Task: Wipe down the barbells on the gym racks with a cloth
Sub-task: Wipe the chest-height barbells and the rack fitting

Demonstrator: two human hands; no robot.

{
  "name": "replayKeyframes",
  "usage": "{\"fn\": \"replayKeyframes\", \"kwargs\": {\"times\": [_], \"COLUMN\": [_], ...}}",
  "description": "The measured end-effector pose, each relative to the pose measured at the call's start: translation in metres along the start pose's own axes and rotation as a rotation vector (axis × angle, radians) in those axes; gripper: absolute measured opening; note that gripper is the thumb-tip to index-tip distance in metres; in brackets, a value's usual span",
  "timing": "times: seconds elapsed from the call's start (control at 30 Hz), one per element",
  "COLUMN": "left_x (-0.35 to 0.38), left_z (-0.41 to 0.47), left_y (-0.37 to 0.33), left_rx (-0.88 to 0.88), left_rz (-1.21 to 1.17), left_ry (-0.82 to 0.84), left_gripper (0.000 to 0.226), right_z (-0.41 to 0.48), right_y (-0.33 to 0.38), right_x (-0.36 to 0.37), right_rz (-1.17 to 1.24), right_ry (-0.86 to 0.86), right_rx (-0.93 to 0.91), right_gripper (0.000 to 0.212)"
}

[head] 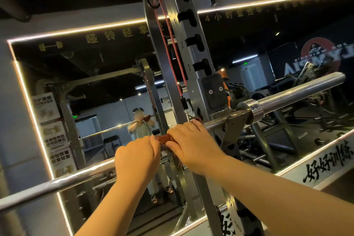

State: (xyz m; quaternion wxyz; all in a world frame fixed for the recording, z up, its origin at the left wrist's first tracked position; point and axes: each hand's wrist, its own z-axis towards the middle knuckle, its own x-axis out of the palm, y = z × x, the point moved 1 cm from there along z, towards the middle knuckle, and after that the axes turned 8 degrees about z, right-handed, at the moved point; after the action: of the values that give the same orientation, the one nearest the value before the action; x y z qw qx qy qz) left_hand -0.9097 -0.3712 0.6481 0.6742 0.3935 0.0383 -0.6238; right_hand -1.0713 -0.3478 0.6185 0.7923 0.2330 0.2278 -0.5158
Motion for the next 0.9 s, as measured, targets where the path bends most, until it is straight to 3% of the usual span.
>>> {"fn": "replayKeyframes", "kwargs": {"times": [0.07,0.33,0.67,0.9], "left_x": [0.005,0.011,0.010,0.013], "left_z": [-0.003,0.000,-0.001,-0.001], "left_y": [0.002,-0.005,-0.005,-0.004], "left_rx": [0.003,-0.076,-0.038,-0.037], "left_rz": [-0.010,0.010,0.063,0.050], "left_ry": [-0.054,-0.094,-0.095,-0.104], "left_gripper": [0.026,0.034,0.024,0.027], "right_z": [0.007,0.004,0.015,-0.004], "right_y": [-0.020,-0.034,-0.042,-0.022], "right_x": [-0.011,0.003,-0.018,0.015], "right_rz": [0.000,-0.046,-0.059,-0.041], "right_ry": [0.007,-0.252,-0.010,-0.221], "right_rx": [0.022,0.193,0.017,0.126], "right_gripper": [0.037,0.040,0.041,0.040]}}
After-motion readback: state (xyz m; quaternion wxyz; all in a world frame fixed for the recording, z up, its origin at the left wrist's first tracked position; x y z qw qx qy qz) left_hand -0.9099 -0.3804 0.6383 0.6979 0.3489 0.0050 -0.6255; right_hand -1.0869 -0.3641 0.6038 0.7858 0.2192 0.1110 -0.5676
